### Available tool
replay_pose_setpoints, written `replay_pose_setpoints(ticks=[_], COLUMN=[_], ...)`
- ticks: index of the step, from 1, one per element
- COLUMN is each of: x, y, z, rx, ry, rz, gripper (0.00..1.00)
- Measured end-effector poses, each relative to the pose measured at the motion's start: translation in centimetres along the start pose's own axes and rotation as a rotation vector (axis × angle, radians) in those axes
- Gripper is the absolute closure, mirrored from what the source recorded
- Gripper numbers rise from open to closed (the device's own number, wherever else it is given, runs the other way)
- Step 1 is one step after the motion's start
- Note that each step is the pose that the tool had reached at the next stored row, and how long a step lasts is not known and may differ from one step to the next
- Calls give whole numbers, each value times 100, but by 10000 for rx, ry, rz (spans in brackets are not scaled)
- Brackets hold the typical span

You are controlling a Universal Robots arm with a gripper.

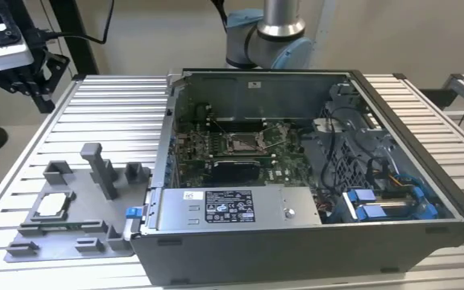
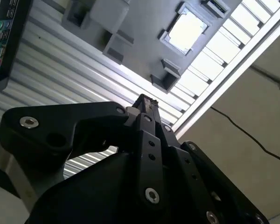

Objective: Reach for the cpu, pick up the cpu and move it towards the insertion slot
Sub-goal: 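Reach for the cpu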

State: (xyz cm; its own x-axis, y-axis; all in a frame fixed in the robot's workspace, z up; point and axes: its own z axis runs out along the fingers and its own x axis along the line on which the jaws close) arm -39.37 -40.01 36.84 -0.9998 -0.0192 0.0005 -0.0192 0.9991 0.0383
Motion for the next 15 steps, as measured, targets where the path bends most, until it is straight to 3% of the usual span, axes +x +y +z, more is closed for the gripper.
replay_pose_setpoints(ticks=[3, 7, 15], x=[54, 109, 165], y=[-42, -145, -419], z=[-1, -3, -8], rx=[-2, -8, -16], ry=[0, -1, 0], rz=[1, 0, 0], gripper=[100, 100, 100])
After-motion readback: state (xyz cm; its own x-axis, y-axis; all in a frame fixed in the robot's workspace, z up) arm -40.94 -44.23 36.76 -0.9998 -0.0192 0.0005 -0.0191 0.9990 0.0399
